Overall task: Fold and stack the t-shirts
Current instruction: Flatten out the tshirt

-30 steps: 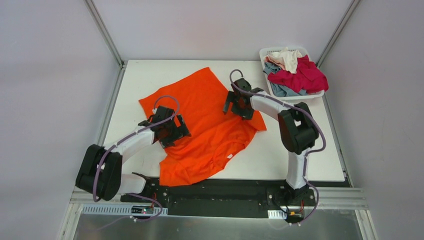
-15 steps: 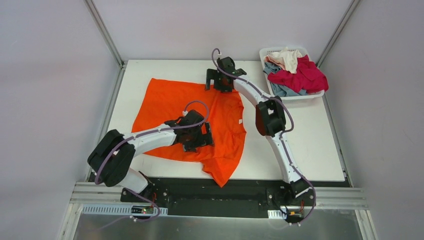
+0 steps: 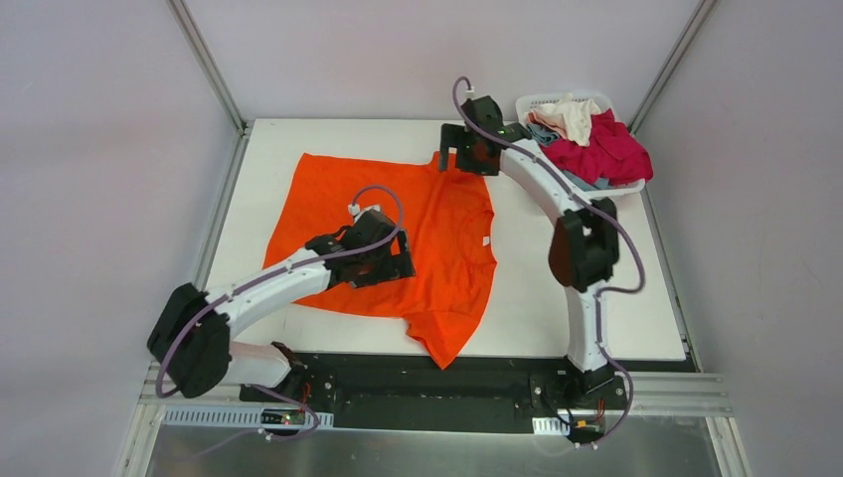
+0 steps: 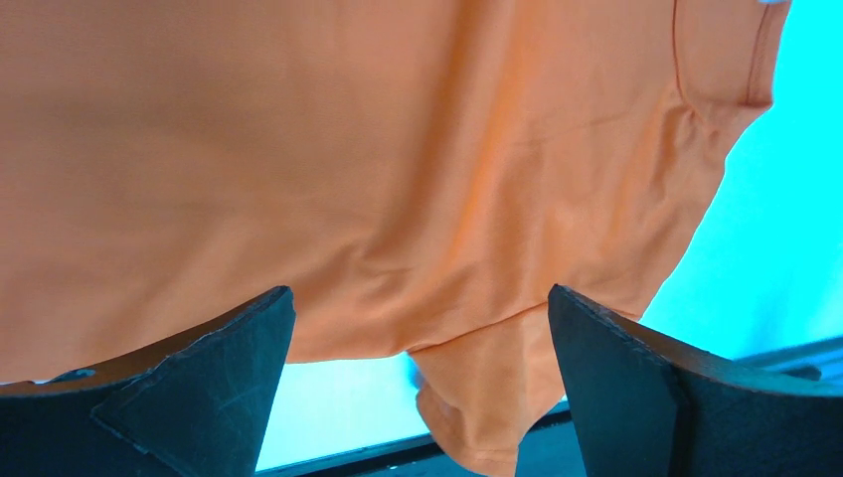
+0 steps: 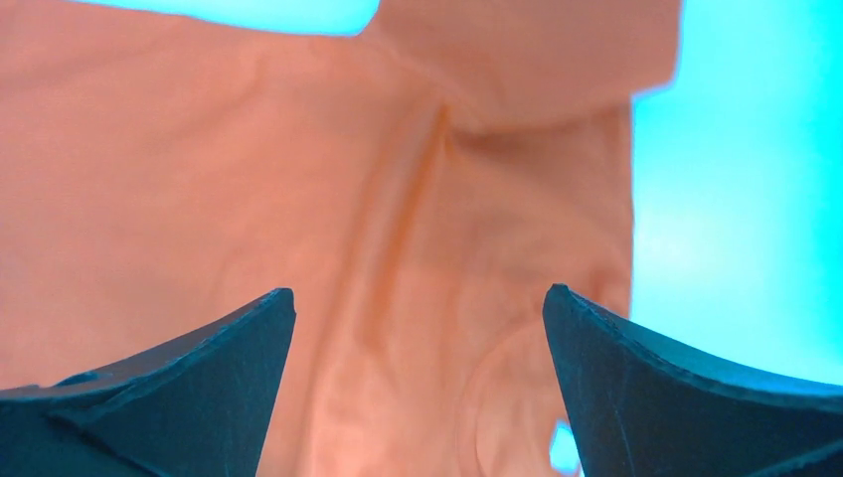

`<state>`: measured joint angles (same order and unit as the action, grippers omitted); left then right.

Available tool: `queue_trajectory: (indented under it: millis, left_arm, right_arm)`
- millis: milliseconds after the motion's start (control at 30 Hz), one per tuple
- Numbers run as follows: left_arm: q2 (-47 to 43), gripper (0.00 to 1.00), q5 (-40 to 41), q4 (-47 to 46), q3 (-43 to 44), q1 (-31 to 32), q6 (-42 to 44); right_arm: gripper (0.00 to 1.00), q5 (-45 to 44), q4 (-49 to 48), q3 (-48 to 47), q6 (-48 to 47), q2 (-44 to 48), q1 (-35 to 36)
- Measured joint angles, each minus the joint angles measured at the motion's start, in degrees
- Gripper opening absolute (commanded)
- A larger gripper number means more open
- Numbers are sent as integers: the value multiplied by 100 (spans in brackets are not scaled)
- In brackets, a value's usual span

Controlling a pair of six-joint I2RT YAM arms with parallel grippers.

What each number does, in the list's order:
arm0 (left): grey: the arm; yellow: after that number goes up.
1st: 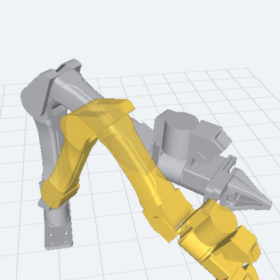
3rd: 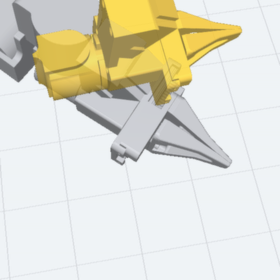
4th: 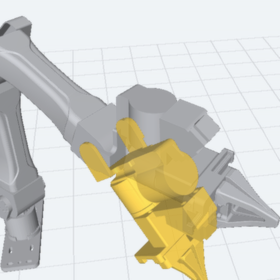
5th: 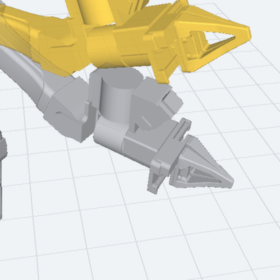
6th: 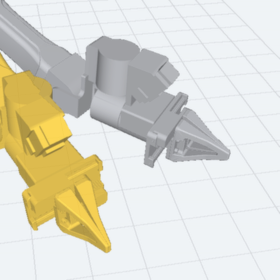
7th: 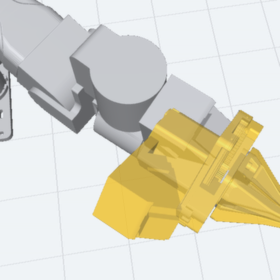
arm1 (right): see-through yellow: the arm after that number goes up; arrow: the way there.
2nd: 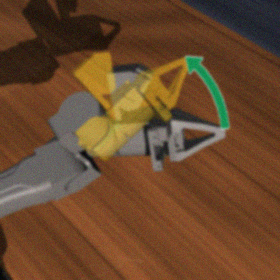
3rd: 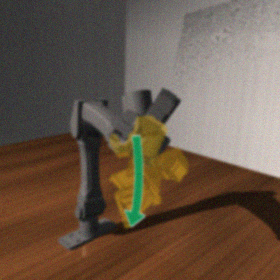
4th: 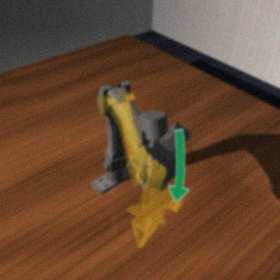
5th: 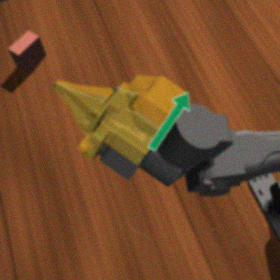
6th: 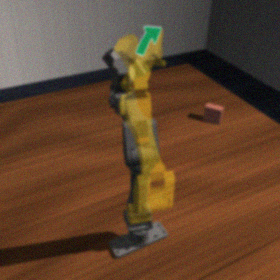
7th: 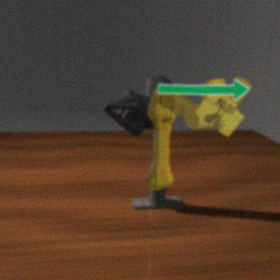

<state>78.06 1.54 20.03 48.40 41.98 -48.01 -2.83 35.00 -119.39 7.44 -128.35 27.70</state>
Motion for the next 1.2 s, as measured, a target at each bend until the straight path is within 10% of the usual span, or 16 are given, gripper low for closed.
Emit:
queue_trajectory:
  millis: [233, 400, 733, 1200]
  left_arm:
    - [-1073, 99, 852, 564, -55, -772, 107]
    - [-953, 99, 1213, 662, -59, -2026, 227]
    - [74, 99, 898, 411, -127, -3211, 549]
    - [-48, 99, -87, 129, -815, -3268, 627]
  right_arm:
    - [99, -50, -503, 3211, 726, 2885, 302]
    - [99, 136, -922, 4474, 1235, 2957, 918]
    - [99, 146, -1504, 5342, 1875, 2542, 763]
    - [99, -350, -1156, 6271, 2413, 3368, -442]
